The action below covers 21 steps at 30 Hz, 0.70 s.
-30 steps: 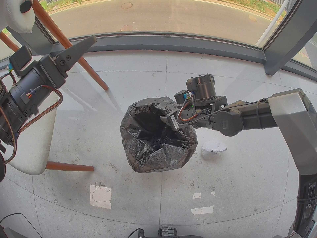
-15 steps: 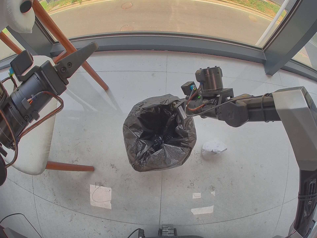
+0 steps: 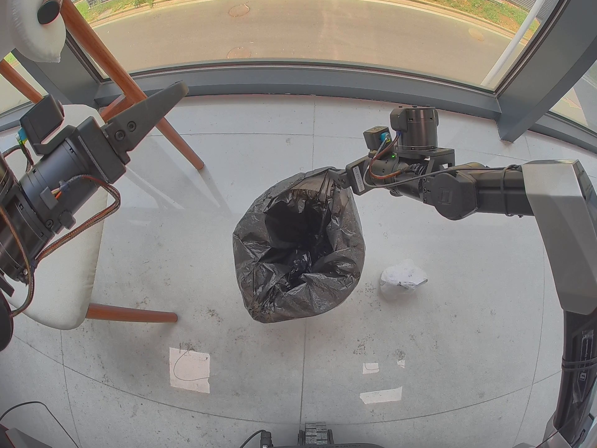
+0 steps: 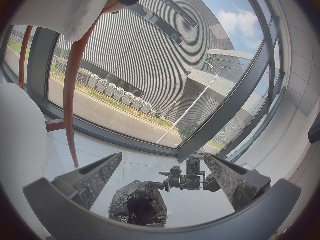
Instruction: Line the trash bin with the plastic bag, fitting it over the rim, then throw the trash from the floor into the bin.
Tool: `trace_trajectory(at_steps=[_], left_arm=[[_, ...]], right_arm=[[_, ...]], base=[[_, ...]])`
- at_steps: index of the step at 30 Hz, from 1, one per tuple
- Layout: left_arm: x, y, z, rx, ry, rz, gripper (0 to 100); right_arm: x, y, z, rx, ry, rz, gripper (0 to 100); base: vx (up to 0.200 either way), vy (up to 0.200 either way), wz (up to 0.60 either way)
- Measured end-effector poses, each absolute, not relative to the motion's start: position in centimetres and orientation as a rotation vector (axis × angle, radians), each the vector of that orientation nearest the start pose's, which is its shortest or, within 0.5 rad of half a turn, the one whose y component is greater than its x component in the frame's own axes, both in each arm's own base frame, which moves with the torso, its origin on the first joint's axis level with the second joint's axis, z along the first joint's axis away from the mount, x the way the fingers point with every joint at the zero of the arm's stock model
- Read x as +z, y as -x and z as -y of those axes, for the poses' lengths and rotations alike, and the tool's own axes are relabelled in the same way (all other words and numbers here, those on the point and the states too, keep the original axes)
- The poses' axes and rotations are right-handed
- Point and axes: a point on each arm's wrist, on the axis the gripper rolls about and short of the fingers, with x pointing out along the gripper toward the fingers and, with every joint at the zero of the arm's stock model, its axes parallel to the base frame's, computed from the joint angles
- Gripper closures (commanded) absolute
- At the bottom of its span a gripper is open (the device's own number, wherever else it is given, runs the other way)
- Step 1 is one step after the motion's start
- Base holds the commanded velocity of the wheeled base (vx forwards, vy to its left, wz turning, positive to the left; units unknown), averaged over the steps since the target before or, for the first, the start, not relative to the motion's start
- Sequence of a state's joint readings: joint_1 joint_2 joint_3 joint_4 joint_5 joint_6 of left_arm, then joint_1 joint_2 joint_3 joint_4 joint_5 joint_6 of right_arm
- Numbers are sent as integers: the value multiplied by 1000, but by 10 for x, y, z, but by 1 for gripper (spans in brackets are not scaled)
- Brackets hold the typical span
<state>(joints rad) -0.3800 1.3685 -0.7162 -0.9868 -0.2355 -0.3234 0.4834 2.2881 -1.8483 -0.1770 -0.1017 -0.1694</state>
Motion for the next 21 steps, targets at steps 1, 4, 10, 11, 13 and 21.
trace_trajectory(at_steps=[1, 4, 10, 11, 13, 21], left_arm=[[281, -203, 87, -660, 335, 238, 0], [282, -203, 87, -662, 334, 240, 0], [285, -204, 87, -665, 333, 251, 0], [285, -204, 88, -666, 333, 251, 0], [285, -205, 88, -667, 333, 250, 0], [282, -211, 91, -665, 331, 236, 0]], right_arm=[[196, -431, -222, 391, 222, -228, 0], [204, -426, -205, 344, 179, -267, 0], [204, -413, -159, 258, 155, -363, 0], [202, -409, -151, 251, 153, -385, 0], [197, -399, -140, 261, 146, -427, 0], [191, -360, -161, 468, 95, -418, 0]], base=[[0, 0, 0], [0, 0, 0], [0, 0, 0], [0, 0, 0], [0, 0, 0], [0, 0, 0]])
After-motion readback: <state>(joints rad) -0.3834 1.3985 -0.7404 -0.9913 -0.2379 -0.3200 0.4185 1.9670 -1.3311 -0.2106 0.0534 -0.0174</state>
